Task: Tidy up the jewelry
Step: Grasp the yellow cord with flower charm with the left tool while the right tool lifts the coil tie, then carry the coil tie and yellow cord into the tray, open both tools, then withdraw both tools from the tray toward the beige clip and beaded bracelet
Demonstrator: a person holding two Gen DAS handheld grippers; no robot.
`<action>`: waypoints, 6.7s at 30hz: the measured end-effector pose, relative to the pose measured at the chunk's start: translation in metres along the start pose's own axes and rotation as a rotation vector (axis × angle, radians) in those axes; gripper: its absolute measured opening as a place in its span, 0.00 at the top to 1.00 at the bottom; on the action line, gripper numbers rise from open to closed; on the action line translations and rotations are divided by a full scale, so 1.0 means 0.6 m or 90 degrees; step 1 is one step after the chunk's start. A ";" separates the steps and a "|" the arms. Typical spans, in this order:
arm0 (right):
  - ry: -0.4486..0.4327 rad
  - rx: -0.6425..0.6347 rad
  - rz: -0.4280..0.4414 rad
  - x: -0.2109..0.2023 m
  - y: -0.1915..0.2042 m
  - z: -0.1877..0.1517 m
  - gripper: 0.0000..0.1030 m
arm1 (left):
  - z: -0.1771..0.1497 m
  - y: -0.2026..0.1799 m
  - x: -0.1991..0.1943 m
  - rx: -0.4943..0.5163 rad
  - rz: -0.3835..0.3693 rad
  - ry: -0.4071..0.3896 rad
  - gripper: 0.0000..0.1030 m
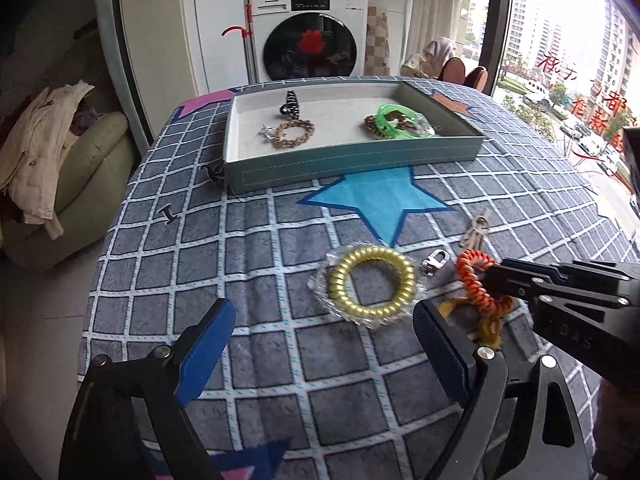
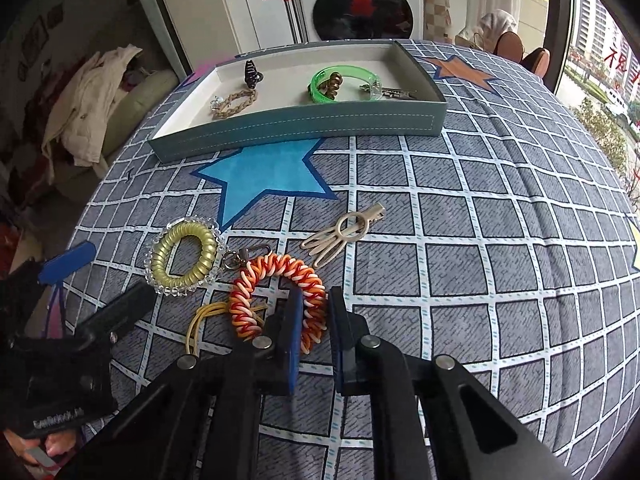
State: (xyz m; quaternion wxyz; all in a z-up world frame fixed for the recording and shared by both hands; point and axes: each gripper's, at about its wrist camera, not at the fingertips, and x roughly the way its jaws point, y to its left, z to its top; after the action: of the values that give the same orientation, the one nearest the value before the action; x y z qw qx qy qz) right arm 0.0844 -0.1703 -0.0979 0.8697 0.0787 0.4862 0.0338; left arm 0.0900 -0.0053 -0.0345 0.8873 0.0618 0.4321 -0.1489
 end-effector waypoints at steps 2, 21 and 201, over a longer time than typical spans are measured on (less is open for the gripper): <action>-0.007 0.009 0.001 -0.007 -0.008 -0.002 0.87 | -0.005 -0.010 -0.003 -0.002 -0.016 0.011 0.05; -0.036 0.079 0.007 -0.047 -0.072 -0.027 0.87 | -0.021 -0.106 0.022 0.001 -0.058 0.066 0.19; -0.002 0.063 -0.003 0.027 -0.035 0.058 0.26 | 0.010 0.021 0.015 -0.012 0.025 -0.011 0.00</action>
State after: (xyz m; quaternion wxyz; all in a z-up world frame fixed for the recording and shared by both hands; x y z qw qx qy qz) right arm 0.1224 -0.1925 -0.0973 0.8655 0.1204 0.4861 0.0079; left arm 0.1036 0.0031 -0.0381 0.8943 0.0603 0.4245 -0.1281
